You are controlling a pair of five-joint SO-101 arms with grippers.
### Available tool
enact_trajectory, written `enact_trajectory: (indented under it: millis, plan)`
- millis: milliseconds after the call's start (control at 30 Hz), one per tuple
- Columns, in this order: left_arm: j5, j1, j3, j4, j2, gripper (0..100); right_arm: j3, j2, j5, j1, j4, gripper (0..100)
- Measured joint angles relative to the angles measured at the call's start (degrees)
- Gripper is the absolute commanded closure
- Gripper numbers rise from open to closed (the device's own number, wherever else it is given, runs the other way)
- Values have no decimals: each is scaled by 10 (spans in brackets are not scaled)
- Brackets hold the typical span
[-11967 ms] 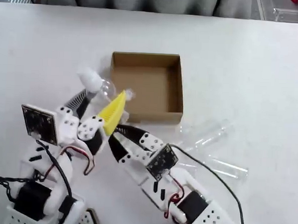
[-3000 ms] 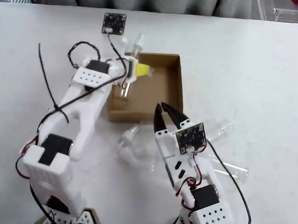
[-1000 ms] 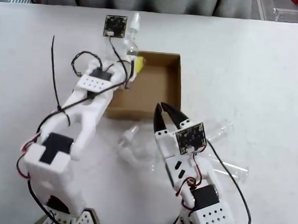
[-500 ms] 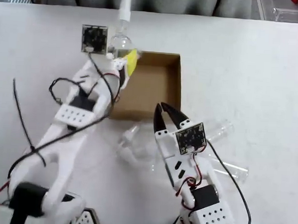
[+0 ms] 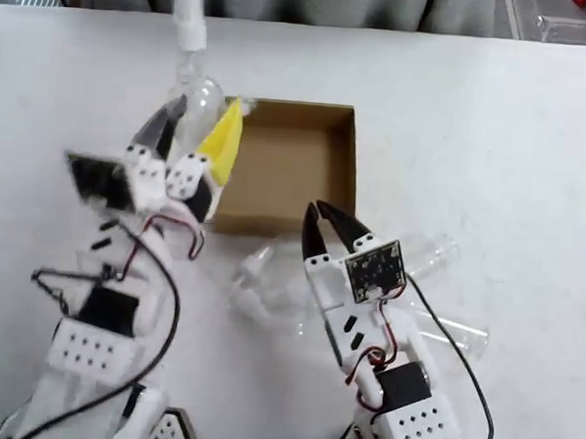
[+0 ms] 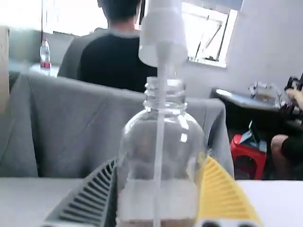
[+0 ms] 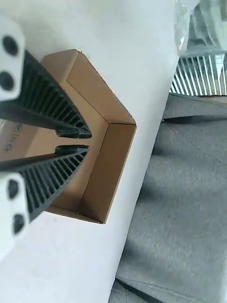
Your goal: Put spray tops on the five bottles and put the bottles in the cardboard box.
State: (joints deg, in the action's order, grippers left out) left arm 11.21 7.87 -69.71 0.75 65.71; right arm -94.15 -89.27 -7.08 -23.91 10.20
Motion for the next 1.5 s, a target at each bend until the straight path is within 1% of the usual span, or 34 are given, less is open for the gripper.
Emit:
enact_trajectory:
  millis: [100,167,267,400,500,600,800,900,1000,1067,1200,1300,1400,1500]
  plan:
    - [0,0,-41,0,91,980,5,0,0,17,-7,982]
    - [0,0,-62,-3,133,980,40,-1,0,34,-7,982]
    - [0,0,-71,-18,172,980,104,0,0,64,0,982]
    - [0,0,-72,-45,201,980,201,0,0,85,44,982]
    - [0,0,-72,-62,207,980,280,-1,0,87,98,982]
    - [0,0,-72,-62,208,980,343,-11,0,87,178,982]
    - [0,9,-72,-62,200,980,369,-10,10,86,331,982]
    - [0,23,-71,-62,153,980,369,-11,32,51,386,982]
    - [0,31,-51,-76,94,980,369,-11,28,1,429,982]
    - [0,31,-14,-113,56,980,369,-11,4,-33,445,978]
    - [4,30,92,-244,-4,980,349,-19,-57,-98,456,977]
    - [44,30,150,-327,-24,980,320,-52,-76,-145,457,981]
    - [80,29,170,-349,-25,980,287,-107,-79,-197,457,981]
    - [92,29,171,-362,-25,980,245,-135,-79,-251,443,977]
